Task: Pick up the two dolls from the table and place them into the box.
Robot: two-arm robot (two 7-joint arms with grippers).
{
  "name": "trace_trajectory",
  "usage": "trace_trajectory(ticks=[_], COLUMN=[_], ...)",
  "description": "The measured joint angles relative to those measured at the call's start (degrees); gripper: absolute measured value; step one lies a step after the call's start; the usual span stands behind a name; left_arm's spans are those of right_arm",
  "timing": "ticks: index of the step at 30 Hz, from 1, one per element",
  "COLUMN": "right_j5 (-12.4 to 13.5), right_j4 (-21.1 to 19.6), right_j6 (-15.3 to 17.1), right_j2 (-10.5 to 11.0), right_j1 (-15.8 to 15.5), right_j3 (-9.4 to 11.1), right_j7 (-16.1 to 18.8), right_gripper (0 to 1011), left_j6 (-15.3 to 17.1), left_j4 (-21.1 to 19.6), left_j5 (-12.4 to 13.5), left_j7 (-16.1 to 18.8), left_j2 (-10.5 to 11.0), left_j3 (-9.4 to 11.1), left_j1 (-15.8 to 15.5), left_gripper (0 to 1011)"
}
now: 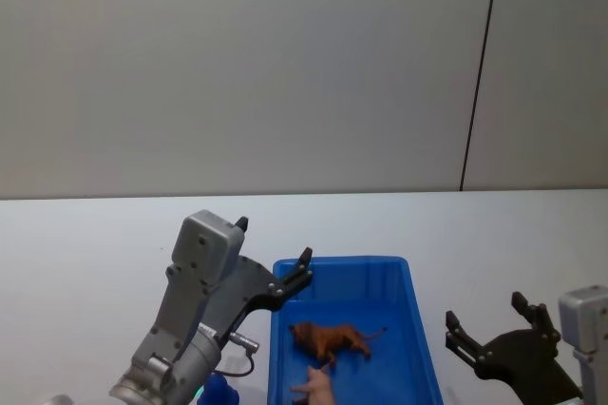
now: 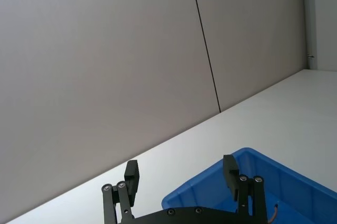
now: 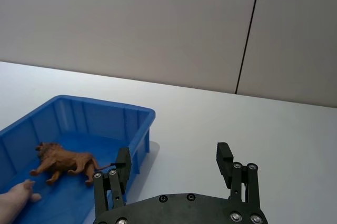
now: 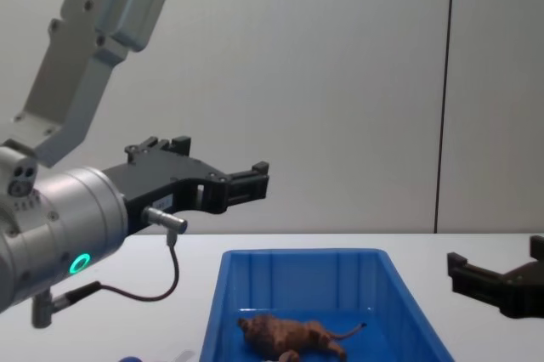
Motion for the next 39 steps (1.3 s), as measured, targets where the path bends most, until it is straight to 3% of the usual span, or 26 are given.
trace_trajectory(ticks=[20,39], right_j5=[0.24,0.29], right_j4=[-1.09,-1.30], right_j6=[-0.47,-0.57], right_j2=[0.75,0.89], right_j1=[-1.60,-1.90], right_j3=[0.53,0.65], right_j7=[-2.77,-3.32], right_gripper=[1001,1001], left_j6=[9.06,13.82], left_j4=[-5.55,-5.55], left_j5=[-7.07,-11.17], left_j7=[1.96,3.24], left_j2=[5.22,8.57], left_j3=[-2.40,-4.02], left_j1=[5.06,8.79], left_gripper=[1003,1003])
